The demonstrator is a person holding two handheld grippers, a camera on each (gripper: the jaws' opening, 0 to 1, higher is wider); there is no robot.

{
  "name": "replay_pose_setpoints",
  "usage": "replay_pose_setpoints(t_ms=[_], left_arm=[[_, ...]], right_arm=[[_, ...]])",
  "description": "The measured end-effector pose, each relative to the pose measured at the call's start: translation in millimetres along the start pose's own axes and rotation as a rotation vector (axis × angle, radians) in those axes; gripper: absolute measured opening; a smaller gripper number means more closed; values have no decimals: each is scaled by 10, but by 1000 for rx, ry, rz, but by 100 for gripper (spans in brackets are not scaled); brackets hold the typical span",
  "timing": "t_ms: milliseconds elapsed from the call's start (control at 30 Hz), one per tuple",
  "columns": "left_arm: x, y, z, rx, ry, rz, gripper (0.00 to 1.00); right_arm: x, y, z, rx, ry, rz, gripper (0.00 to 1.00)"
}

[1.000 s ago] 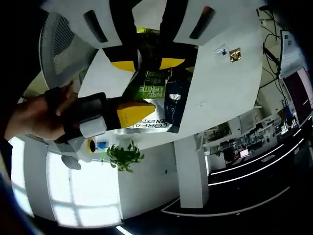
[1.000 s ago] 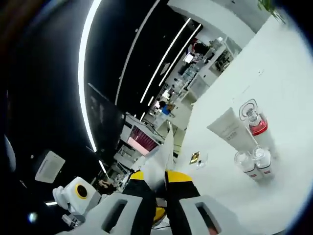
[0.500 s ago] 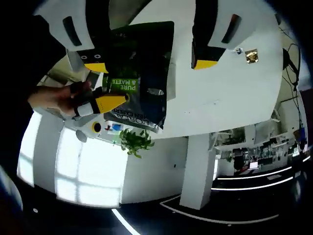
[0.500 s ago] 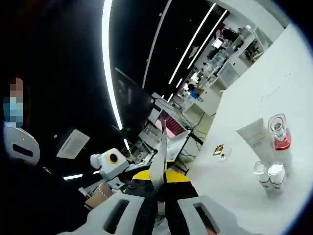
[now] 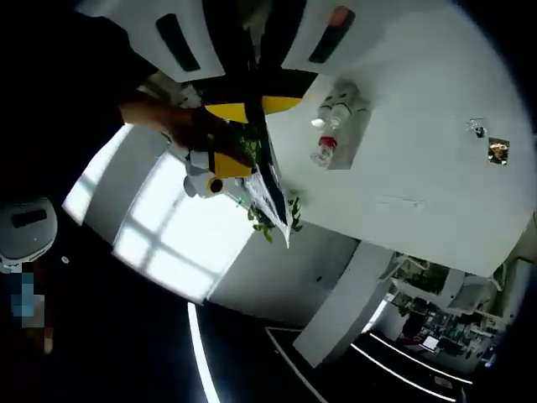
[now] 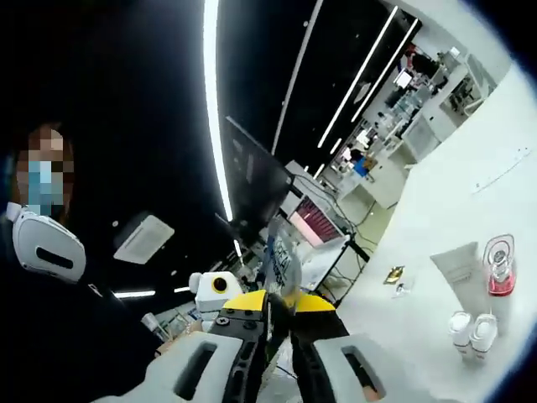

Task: Arrange the skincare products in the storage area until every visible bottle or jar stands upright without overlapping.

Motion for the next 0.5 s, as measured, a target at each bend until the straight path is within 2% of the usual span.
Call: replay_pose_setpoints(t_ms=[33, 133, 233, 333, 400, 500], left_arm=[[6, -14, 4, -21, -7, 17, 5], [55, -71, 25, -91, -35, 59, 5], [54, -70, 32, -121, -41, 79, 5], [68, -58, 33, -135, -61, 83, 5], [95, -59, 38, -148, -82, 85, 5], [100, -64, 41, -162, -90, 95, 5]], right_arm=[[-52, 55, 13, 5, 25, 12, 12], [-29, 204, 24, 9, 21, -25, 16], [-4, 364, 22, 16, 21, -73, 18], [-14, 404, 13, 5, 29, -96, 17], [-12, 377, 6, -14, 40, -141, 12], [-40, 386, 4, 7, 48, -78, 0]])
Point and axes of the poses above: the point that each gripper's makers call its tool centre point, and the gripper's own axes: z roughly backward along the fingers, x roughly to its left, y roughly out of its underside, the point moved 1 cm from there along z, roughly backward along the fingers, and after that the axes turned 10 degrees about -x, right-handed, at the moved point
